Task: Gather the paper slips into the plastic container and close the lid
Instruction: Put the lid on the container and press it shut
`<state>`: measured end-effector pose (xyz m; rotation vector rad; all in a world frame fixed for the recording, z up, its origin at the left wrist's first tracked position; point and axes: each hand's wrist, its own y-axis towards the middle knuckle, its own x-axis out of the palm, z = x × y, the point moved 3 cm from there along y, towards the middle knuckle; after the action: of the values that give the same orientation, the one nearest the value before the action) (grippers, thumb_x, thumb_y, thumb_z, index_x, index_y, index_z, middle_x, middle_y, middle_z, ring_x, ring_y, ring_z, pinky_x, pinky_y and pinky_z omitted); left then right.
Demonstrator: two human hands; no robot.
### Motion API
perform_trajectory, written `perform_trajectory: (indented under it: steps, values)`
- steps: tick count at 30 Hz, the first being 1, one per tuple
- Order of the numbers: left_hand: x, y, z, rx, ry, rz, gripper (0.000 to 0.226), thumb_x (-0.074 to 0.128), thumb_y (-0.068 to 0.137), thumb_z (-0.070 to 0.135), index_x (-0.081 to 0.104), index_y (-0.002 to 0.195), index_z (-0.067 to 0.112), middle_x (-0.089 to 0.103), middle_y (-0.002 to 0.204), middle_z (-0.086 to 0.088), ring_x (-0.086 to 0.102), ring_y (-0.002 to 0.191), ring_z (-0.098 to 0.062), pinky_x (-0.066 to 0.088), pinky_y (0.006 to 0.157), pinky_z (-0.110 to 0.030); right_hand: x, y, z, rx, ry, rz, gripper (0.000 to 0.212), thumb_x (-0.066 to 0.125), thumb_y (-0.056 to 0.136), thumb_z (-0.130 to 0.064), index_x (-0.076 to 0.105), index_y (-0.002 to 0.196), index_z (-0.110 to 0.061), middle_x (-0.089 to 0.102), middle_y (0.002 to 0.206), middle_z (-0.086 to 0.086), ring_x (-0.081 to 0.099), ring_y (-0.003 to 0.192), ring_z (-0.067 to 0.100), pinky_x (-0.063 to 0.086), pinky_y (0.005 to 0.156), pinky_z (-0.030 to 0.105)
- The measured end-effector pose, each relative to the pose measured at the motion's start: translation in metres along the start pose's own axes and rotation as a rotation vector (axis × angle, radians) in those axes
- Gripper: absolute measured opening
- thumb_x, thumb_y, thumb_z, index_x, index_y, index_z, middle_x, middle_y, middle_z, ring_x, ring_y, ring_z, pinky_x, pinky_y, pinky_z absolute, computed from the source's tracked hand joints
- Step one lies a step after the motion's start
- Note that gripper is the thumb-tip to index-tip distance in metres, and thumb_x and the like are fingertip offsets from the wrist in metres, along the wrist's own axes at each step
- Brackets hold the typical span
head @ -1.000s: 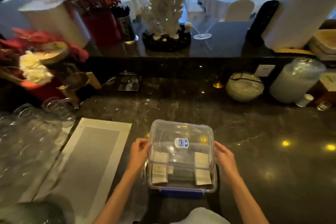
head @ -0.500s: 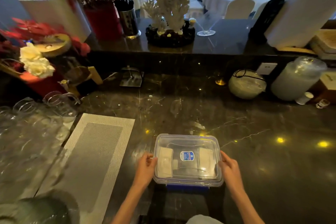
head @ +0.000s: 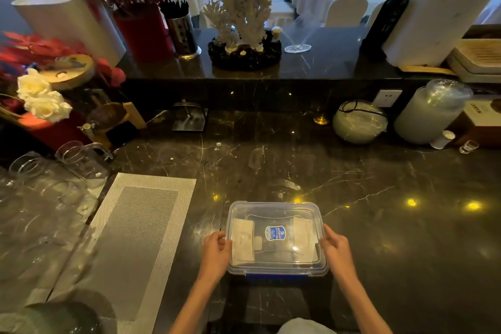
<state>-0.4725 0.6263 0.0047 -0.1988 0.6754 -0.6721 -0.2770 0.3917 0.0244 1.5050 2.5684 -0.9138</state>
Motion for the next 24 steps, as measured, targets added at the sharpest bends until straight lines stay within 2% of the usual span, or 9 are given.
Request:
perform_trajectory:
  steps: [3, 12, 16, 18, 21, 24]
  values:
    - [0.001, 0.000, -0.001, -0.005, 0.002, 0.003, 0.016, 0.059, 0.095, 0.016, 0.056, 0.111, 0.014, 0.056, 0.117, -0.008, 0.058, 0.085, -0.005, 0.049, 0.054, -0.005, 0.000, 0.001, 0.000, 0.008, -0.007, -0.007, 0.044, 0.050, 0.100, -0.014, 0.049, 0.145, -0.016, 0.053, 0.134, 0.016, 0.061, 0.115, 0.033, 0.054, 0.095, 0.053]
    - [0.002, -0.001, -0.002, -0.028, -0.010, 0.006, 0.027, 0.058, 0.096, 0.017, 0.057, 0.122, 0.011, 0.052, 0.119, -0.005, 0.057, 0.093, -0.008, 0.048, 0.062, -0.009, 0.001, 0.004, 0.000, 0.001, -0.064, -0.004, 0.047, 0.052, 0.100, -0.016, 0.047, 0.146, -0.016, 0.053, 0.134, 0.016, 0.059, 0.117, 0.032, 0.055, 0.094, 0.051]
    - [0.001, -0.003, 0.001, -0.015, -0.051, 0.025, 0.021, 0.060, 0.095, 0.015, 0.061, 0.116, 0.015, 0.054, 0.108, 0.003, 0.060, 0.097, -0.012, 0.049, 0.060, -0.008, -0.001, 0.007, 0.001, -0.014, -0.086, -0.036, 0.048, 0.053, 0.099, -0.016, 0.045, 0.147, -0.017, 0.052, 0.135, 0.016, 0.059, 0.118, 0.032, 0.054, 0.096, 0.051]
    - [0.000, -0.005, 0.005, 0.005, -0.064, 0.038, 0.019, 0.061, 0.094, 0.011, 0.065, 0.112, 0.014, 0.055, 0.095, 0.013, 0.065, 0.093, -0.008, 0.050, 0.055, -0.004, -0.002, 0.009, 0.000, -0.026, -0.085, -0.057, 0.049, 0.055, 0.098, -0.014, 0.047, 0.146, -0.018, 0.052, 0.136, 0.017, 0.058, 0.119, 0.033, 0.053, 0.097, 0.051]
    - [-0.001, -0.007, 0.008, 0.015, -0.069, 0.056, 0.020, 0.062, 0.092, 0.006, 0.070, 0.111, 0.004, 0.056, 0.083, 0.023, 0.063, 0.070, 0.015, 0.046, 0.054, 0.002, -0.004, 0.010, -0.001, -0.043, -0.074, -0.072, 0.048, 0.056, 0.097, -0.010, 0.050, 0.144, -0.019, 0.050, 0.137, 0.018, 0.058, 0.120, 0.033, 0.052, 0.100, 0.052]
    - [-0.001, -0.007, 0.009, 0.021, -0.085, 0.055, 0.023, 0.063, 0.093, 0.009, 0.068, 0.114, 0.003, 0.055, 0.084, 0.024, 0.060, 0.069, 0.012, 0.046, 0.053, 0.001, -0.004, 0.008, -0.003, -0.059, -0.076, -0.071, 0.047, 0.057, 0.097, -0.010, 0.051, 0.143, -0.020, 0.053, 0.136, 0.018, 0.060, 0.119, 0.032, 0.053, 0.098, 0.052]
